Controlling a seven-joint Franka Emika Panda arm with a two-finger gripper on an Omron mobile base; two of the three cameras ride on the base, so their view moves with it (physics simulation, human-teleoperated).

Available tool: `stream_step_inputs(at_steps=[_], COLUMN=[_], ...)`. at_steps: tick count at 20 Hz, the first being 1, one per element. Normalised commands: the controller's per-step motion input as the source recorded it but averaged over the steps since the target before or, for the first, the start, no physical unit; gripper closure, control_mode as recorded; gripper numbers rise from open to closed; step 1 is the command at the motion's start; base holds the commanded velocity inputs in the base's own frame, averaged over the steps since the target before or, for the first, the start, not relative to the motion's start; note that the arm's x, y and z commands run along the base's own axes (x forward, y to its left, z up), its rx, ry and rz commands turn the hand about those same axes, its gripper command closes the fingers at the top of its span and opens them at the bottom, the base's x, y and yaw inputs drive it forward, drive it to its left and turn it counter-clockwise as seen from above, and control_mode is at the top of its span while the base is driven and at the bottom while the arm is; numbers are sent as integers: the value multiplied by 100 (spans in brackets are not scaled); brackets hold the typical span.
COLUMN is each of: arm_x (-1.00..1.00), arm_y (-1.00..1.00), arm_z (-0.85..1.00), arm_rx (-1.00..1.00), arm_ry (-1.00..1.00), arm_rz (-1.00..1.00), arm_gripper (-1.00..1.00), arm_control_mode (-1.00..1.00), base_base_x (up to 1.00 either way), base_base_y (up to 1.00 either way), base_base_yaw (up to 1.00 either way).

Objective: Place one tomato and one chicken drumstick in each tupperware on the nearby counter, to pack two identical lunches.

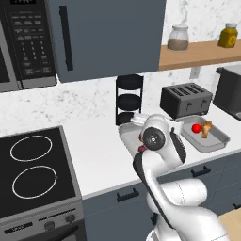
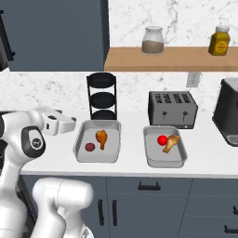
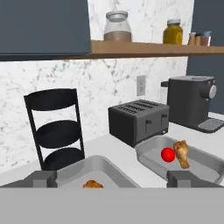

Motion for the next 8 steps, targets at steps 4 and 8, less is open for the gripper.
stream_step_inputs(at_steps=[4, 8], arm_x=[-100, -100], arm_y=[27, 43], arm_z=[76, -18], arm_rx=[0, -7], arm_ry=[0, 0], arm_rz=[0, 0], arm_gripper=[-100, -100], arm_control_mode=[-100, -100], base_base_x=[0, 0], base_base_y=[0, 0], base_base_yaw=[0, 0])
